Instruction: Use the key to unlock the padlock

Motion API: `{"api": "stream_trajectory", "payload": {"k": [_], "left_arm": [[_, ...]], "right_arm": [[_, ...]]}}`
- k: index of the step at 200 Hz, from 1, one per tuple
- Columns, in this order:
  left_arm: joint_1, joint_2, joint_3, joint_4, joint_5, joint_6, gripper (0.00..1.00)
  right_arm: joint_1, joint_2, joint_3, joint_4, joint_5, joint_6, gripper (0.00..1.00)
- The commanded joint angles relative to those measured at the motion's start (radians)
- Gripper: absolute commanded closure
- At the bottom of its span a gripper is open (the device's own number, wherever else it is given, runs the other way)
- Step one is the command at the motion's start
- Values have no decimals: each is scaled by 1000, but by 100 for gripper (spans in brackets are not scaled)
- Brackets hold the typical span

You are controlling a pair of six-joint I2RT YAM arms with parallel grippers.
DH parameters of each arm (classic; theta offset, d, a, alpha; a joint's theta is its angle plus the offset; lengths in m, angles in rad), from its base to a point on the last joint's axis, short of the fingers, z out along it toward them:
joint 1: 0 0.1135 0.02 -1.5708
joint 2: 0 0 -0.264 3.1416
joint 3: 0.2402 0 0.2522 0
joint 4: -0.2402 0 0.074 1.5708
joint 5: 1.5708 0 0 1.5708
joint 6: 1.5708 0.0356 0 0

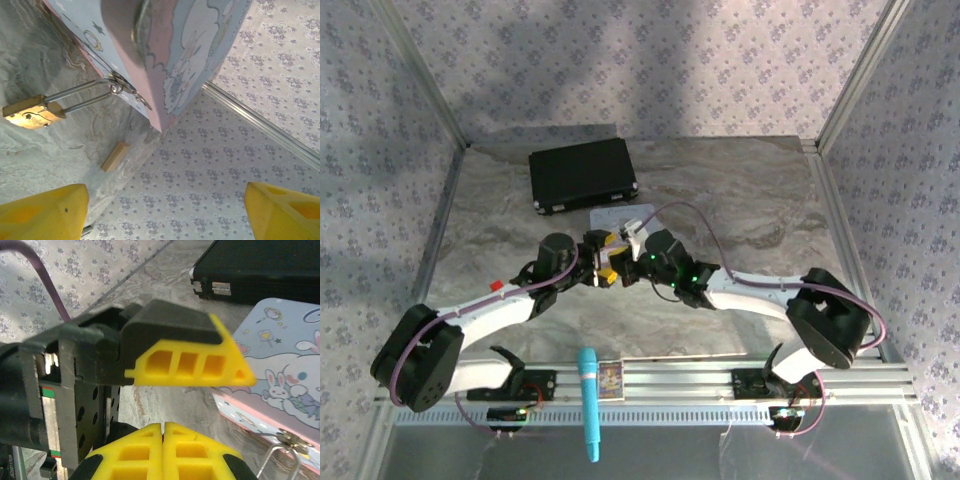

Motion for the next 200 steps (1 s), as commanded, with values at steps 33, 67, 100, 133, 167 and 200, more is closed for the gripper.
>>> {"api": "stream_trajectory", "payload": {"k": [33, 67, 100, 133, 167, 200], "left_arm": [[7, -26, -8, 25, -14, -21, 39], [8, -24, -18, 0, -17, -21, 45], [9, -32, -12, -33, -25, -5, 54], [11, -40, -11, -57, -30, 3, 59], [12, -40, -11, -63, -28, 5, 67], [12, -50, -9, -98, -39, 15, 73]], "right_arm": [[14, 24, 29, 52, -9, 32, 97], [9, 17, 16, 47, -4, 32, 97], [2, 1, 2, 41, 1, 29, 97], [-5, -22, -18, 35, 12, 28, 97], [-12, -31, -36, 38, 13, 36, 97], [-12, -32, -43, 42, 14, 42, 97]]}}
